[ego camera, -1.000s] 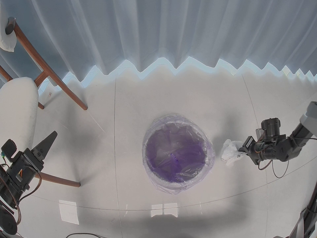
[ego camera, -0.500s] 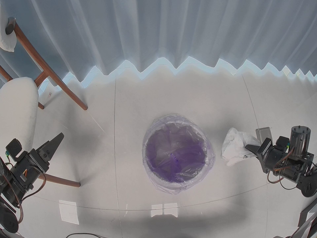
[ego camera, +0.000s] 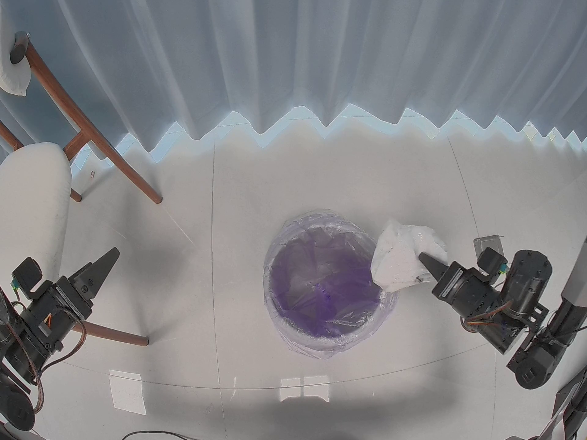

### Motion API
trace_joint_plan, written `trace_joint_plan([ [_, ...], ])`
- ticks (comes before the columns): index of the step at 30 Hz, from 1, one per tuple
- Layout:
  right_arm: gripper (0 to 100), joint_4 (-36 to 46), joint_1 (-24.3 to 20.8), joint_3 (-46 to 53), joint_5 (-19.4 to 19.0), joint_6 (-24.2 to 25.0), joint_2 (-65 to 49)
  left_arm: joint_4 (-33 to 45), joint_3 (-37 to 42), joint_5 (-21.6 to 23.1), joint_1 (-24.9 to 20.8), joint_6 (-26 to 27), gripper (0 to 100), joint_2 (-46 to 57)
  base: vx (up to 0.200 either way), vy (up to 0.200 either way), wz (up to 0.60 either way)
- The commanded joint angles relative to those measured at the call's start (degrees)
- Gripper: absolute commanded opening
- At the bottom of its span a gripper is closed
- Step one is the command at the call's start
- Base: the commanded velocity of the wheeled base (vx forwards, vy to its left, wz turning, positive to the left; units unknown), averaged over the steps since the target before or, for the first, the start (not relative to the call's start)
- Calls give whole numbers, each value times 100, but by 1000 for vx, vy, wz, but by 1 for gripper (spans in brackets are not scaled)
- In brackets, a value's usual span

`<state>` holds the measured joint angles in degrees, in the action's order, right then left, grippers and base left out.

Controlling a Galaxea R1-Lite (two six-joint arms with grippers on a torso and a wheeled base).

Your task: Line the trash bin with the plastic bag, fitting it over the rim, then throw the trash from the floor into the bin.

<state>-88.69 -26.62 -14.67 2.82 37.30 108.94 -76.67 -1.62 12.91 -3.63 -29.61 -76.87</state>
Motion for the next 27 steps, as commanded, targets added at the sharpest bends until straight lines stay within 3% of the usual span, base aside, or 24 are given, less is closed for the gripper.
trace_joint_plan([
  [1, 0, -131, -124, -608, 88, -443, 954, 20, 4, -8, 3, 8, 100, -21, 0, 0, 0],
  [6, 0, -131, -124, -889, 35, -1050, 1297, 20, 4, -8, 3, 8, 100, -29, 0, 0, 0],
  [12, 0, -131, -220, -1355, -572, -1885, 1508, 20, 13, -17, 21, 8, 100, -38, 0, 0, 0],
  [19, 0, -131, -546, -1478, -712, -2016, 1754, 20, 13, -17, 91, 17, 100, -38, 0, 0, 0],
  [27, 0, -131, -572, -1917, -712, -2060, 2185, 11, 13, -17, 135, 17, 100, -38, 0, 0, 0],
])
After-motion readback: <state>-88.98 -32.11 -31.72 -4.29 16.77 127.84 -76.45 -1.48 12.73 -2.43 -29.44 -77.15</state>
